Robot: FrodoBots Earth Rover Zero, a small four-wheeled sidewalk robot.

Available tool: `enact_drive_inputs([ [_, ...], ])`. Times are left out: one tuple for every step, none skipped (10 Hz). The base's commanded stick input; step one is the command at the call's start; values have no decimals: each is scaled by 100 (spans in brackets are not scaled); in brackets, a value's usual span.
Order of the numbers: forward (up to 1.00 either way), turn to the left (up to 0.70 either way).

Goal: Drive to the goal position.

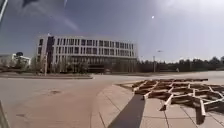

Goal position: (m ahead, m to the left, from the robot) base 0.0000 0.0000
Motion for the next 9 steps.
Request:
enact_drive_inputs([
  [5, 0],
  [5, 0],
  [5, 0],
  [5, 0],
  [5, 0],
  [5, 0],
  [5, 0],
  [5, 0],
  [5, 0],
])
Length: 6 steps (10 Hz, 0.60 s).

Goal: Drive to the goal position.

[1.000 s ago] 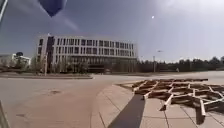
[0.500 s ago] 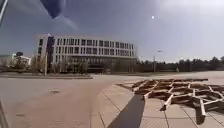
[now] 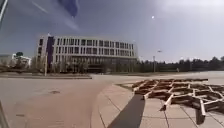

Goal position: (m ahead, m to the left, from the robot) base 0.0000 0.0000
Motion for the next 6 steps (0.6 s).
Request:
enact_drive_inputs([
  [5, 0],
  [5, 0],
  [5, 0],
  [5, 0],
  [5, 0],
  [5, 0],
])
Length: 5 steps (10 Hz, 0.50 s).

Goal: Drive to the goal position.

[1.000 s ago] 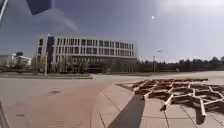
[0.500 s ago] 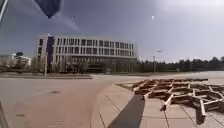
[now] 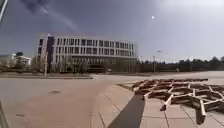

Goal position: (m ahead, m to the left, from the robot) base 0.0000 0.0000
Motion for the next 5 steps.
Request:
enact_drive_inputs([
  [5, 0],
  [5, 0],
  [5, 0],
  [4, 0],
  [4, 0],
])
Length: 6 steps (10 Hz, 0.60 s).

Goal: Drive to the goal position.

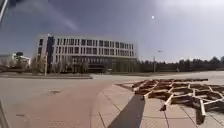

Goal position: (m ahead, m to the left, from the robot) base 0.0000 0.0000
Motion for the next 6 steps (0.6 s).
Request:
enact_drive_inputs([
  [4, 0],
  [4, 0],
  [4, 0],
  [5, 0],
  [5, 0],
  [5, 0],
])
